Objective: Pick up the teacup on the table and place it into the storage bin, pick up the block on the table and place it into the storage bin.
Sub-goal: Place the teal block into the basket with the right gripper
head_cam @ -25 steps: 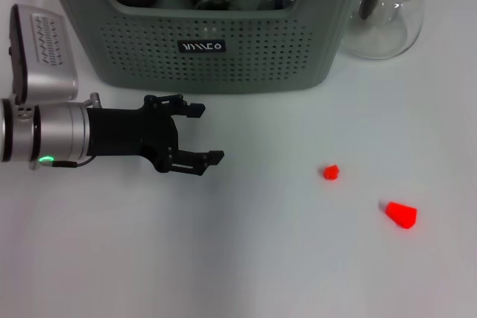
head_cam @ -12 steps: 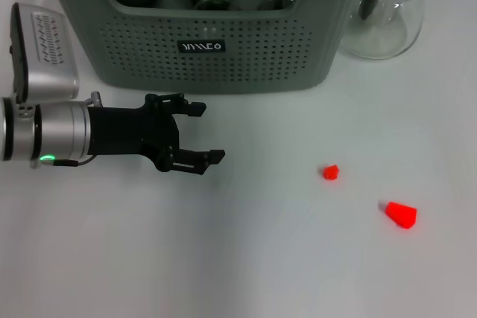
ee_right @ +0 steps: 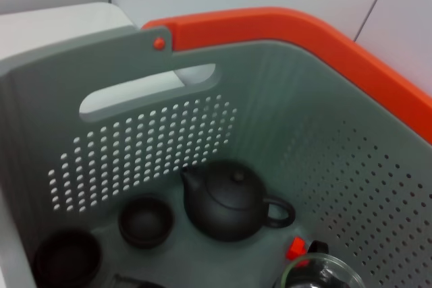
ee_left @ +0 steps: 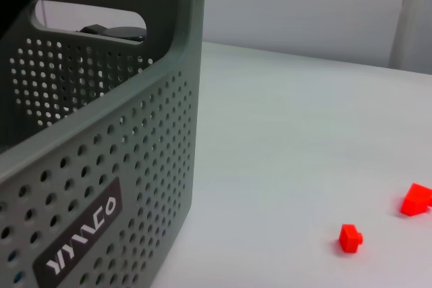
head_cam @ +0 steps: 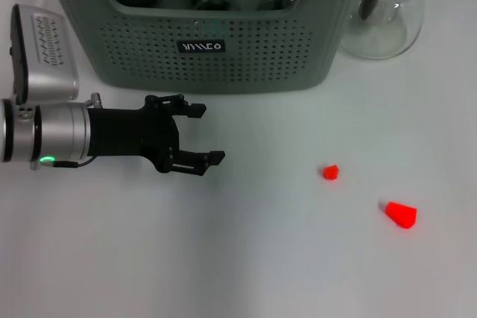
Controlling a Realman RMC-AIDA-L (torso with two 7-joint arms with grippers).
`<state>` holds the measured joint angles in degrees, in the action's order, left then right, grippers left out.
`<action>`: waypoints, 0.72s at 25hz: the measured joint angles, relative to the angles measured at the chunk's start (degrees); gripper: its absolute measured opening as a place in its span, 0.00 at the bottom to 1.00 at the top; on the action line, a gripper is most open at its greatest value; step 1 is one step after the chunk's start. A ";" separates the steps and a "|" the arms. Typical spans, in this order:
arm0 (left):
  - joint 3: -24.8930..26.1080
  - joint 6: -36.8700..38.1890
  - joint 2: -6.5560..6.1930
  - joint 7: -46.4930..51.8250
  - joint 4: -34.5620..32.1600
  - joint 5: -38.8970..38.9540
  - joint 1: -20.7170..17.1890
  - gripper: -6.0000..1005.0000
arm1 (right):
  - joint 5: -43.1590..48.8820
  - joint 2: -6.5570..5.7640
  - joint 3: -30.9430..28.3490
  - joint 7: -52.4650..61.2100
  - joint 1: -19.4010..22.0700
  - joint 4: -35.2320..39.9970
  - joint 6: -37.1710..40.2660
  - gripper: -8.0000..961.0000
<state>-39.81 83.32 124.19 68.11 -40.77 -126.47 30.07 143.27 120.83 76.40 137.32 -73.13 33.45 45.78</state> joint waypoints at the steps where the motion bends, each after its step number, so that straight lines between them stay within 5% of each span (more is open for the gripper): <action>1: 0.00 0.00 0.00 0.00 0.00 0.00 -0.03 0.89 | -0.23 0.00 0.57 0.00 0.14 0.16 -0.04 0.79; 18: 0.15 0.07 0.07 0.01 0.04 0.00 -0.27 0.88 | -14.95 -0.25 6.05 -0.05 15.36 23.18 -6.39 0.80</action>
<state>-39.66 83.38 124.26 68.12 -40.73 -126.48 29.79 128.32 120.58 82.45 137.27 -57.77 56.63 39.39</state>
